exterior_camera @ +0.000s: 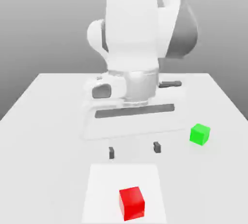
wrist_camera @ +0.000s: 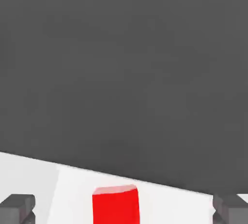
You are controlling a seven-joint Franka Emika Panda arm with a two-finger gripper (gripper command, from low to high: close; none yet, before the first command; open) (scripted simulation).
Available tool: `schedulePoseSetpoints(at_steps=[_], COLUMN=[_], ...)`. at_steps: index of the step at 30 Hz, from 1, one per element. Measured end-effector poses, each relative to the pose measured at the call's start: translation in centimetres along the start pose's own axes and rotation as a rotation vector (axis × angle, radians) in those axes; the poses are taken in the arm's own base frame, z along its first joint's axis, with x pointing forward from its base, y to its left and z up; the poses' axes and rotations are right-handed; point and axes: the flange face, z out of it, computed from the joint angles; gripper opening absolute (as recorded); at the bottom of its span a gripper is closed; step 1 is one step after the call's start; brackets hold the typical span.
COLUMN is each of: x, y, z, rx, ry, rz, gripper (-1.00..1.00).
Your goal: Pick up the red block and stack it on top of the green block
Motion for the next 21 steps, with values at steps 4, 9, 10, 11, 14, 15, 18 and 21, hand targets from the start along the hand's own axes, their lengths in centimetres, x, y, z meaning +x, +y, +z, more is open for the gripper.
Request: schedulePoseSetpoints(at_steps=[4,9,10,11,14,15,18,21], x=[-1.7,-2.3,-2.3,-2.3,-2.4,-2.4,-2.1,-2.1], y=[1.2,1.8,1.8,1.8,1.8,1.8,1.6,1.3], z=[6.7,12.6,12.6,12.6,12.6,12.9,10.5,7.0], rx=[-0.061,-0.068,-0.068,-0.068,-0.068,-0.068,-0.068,-0.067], ry=[-0.069,-0.077,-0.077,-0.077,-0.077,-0.077,-0.077,-0.078], rz=[-0.029,-0.033,-0.033,-0.033,-0.033,-0.033,-0.033,-0.038], gripper=[0.00,-1.00,-1.00,-1.00,-1.00,-1.00,-1.00,-1.00])
